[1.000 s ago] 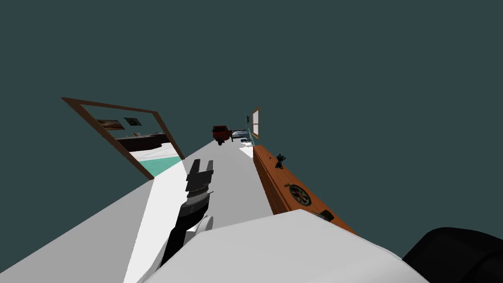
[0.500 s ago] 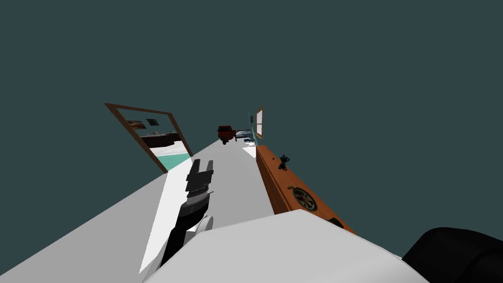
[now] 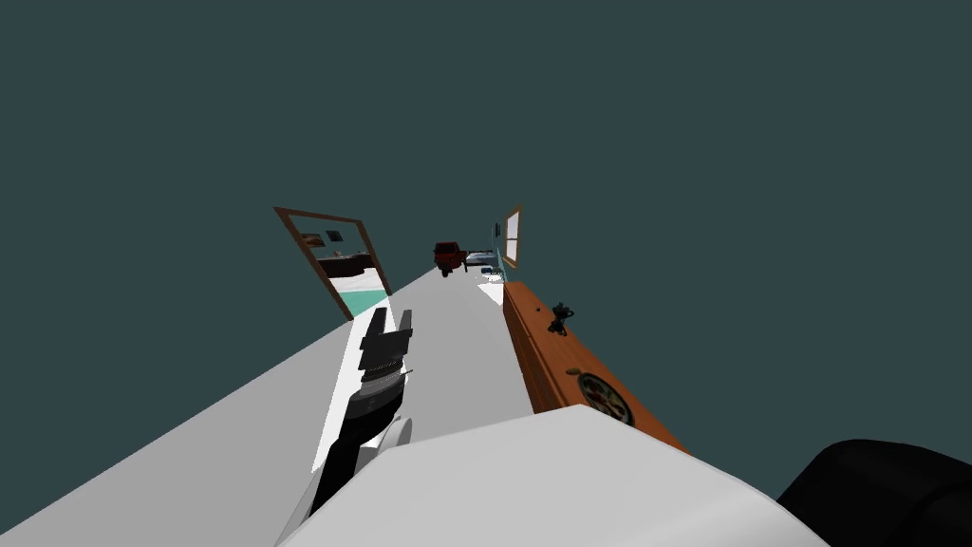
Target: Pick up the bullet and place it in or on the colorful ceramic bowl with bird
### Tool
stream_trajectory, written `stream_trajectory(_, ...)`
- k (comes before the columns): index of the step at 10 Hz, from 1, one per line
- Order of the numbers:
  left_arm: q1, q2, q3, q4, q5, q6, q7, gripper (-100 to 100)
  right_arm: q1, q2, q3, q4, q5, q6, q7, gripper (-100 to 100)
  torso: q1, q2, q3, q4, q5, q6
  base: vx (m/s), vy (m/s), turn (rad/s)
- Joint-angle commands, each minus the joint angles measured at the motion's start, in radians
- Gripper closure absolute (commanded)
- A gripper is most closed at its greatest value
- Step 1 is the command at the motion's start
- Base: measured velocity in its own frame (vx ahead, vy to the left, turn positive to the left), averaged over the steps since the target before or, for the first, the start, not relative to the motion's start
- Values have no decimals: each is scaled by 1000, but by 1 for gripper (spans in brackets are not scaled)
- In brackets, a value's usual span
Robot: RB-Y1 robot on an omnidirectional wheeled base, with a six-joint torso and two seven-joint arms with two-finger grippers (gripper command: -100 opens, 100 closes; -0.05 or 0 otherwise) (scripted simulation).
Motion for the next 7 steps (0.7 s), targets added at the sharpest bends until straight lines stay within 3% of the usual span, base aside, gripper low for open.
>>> stream_trajectory(1, 0, 0, 0, 0, 0, 0, 0, 0, -10, -1, 0, 38, 27, 5, 25, -100, 0, 0, 0, 0, 0, 0, -6, -29, 184)
stream_trajectory(5, 0, 0, 0, 0, 0, 0, 0, 0, -16, 1, -2, 68, 43, 6, 44, -100, 2, 0, 0, 0, 0, 0, -6, -8, 87)
stream_trajectory(6, 0, 0, 0, 0, 0, 0, 0, 0, -17, 2, -3, 72, 44, 5, 50, 0, 2, 0, 0, 0, 0, 1, 0, 0, 0)
stream_trajectory(7, 0, 0, 0, 0, 0, 0, 0, 0, -32, 33, 8, 80, 50, 34, 58, -100, 2, 0, 0, 0, 0, 1, 2, -48, 34)
